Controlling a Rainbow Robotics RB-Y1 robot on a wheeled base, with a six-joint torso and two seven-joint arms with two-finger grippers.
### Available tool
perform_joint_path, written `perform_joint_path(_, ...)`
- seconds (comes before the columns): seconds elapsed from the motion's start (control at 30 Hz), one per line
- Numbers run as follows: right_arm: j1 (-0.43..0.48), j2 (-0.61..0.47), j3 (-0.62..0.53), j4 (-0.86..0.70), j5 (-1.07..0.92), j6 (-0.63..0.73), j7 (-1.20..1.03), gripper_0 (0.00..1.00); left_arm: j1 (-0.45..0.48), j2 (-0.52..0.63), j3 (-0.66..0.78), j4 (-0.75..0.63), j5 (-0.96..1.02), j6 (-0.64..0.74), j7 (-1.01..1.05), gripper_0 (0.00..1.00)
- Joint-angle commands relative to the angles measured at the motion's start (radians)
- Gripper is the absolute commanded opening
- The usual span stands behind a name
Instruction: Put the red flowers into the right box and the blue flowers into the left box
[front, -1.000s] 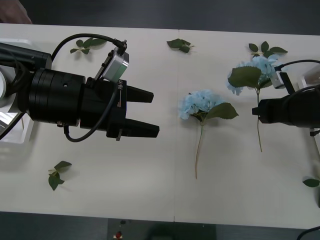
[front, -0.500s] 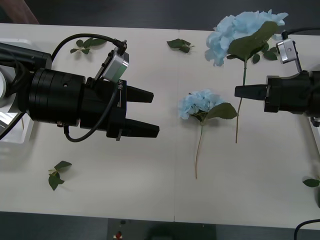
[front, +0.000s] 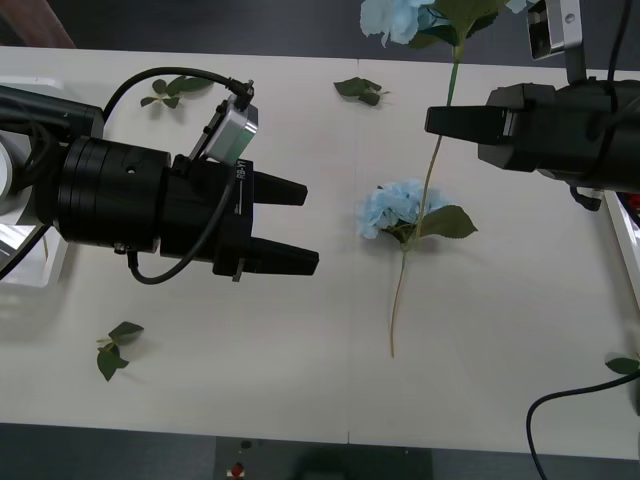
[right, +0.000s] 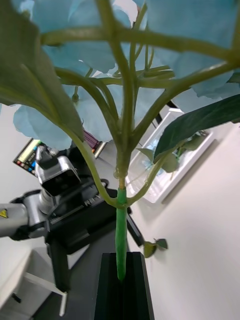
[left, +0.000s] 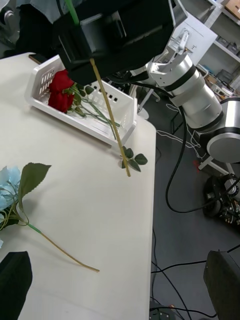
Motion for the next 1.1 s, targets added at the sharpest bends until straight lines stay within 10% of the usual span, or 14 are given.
perform_joint_path(0.03, -0.053, 0.01, 0.036, -0.05, -0.029, -0.03, -0.116, 0.0, 0.031, -0.041, 0.011, -0.005, 0.046, -0.016, -0.038, 1.0)
perform_joint_path(1.03, -0.113, 0.01, 0.108, -0.054, -0.036, -0.088, -0.223, 0.0, -0.119, -0.167, -0.161, -0.024, -0.023, -0.209, 0.454, 1.0)
perform_joint_path(1.1, -0.113, 0.01, 0.108, -0.054, -0.036, -0.088, -0.223, 0.0, -0.124, -0.172, -0.165, -0.024, -0.032, -0.212, 0.456, 0.78)
